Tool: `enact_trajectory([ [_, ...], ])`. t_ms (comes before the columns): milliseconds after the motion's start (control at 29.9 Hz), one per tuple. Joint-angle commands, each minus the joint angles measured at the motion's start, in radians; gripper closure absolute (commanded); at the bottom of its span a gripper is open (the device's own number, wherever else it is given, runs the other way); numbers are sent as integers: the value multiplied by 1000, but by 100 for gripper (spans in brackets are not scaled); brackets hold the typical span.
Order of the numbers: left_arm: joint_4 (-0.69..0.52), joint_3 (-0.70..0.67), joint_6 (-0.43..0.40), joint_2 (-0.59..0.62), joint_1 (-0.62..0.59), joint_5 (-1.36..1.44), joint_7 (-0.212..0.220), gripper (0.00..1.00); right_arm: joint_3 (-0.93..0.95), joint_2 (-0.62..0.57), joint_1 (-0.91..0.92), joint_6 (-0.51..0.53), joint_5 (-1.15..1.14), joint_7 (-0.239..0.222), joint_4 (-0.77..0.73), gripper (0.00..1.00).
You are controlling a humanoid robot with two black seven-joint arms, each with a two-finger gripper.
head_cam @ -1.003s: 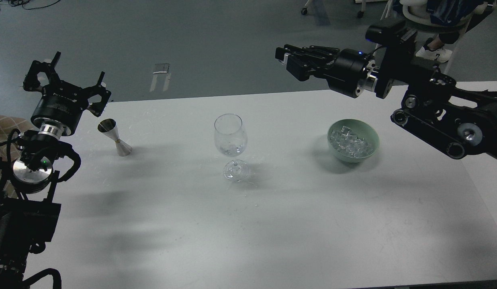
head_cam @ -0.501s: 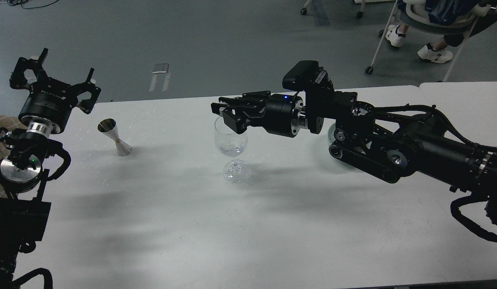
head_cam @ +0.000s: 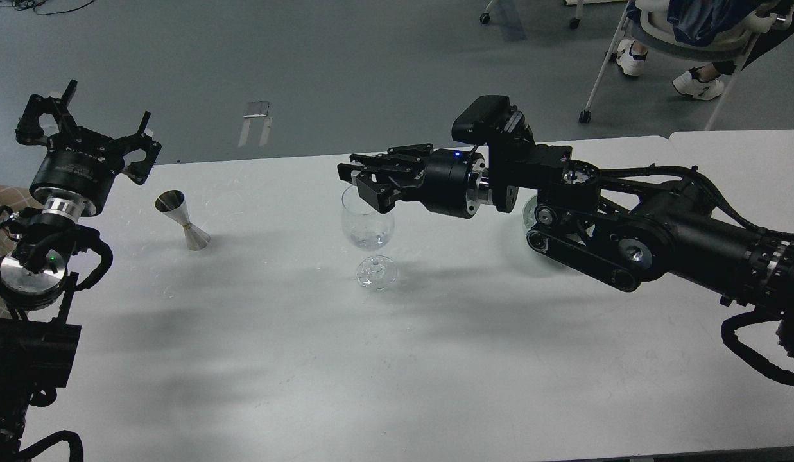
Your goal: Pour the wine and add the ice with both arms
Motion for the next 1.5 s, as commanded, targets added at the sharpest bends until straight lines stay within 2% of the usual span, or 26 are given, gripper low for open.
enact_trajectory([
  [0,0,-1,0,0,0,0,-1,5,0,-1,-3,0,2,3,3,86],
  [100,0,-1,0,0,0,0,-1,5,0,1,-4,0,2,3,3,85],
  [201,0,-1,0,0,0,0,-1,5,0,-1,-3,0,2,3,3,79],
  [301,0,-1,0,0,0,0,-1,5,2,-2,-3,0,2,3,5,76],
  [434,-2,1,0,0,0,0,-3,5,3,-4,-3,0,5,3,8,67],
  [668,-2,-1,0,0,0,0,-3,5,3,-4,-4,0,5,2,8,64],
  [735,-2,-1,0,0,0,0,-3,5,3,-4,-6,0,5,2,8,59],
  [1036,-2,-1,0,5,0,0,-3,5,21,-5,-4,-3,8,2,8,56],
  [1070,-2,-1,1,5,-2,0,-3,5,41,-5,-4,-9,11,2,11,49],
  [1136,-2,1,4,6,-2,0,-1,4,110,2,-13,-11,18,0,17,19],
  [1170,-2,2,12,8,-2,2,3,4,173,7,-22,-5,21,0,20,0],
  [1303,-2,18,1,15,0,3,14,2,316,12,-67,-4,22,0,22,0],
  [1471,0,10,0,14,-5,2,3,2,420,38,-95,-14,22,0,14,0],
])
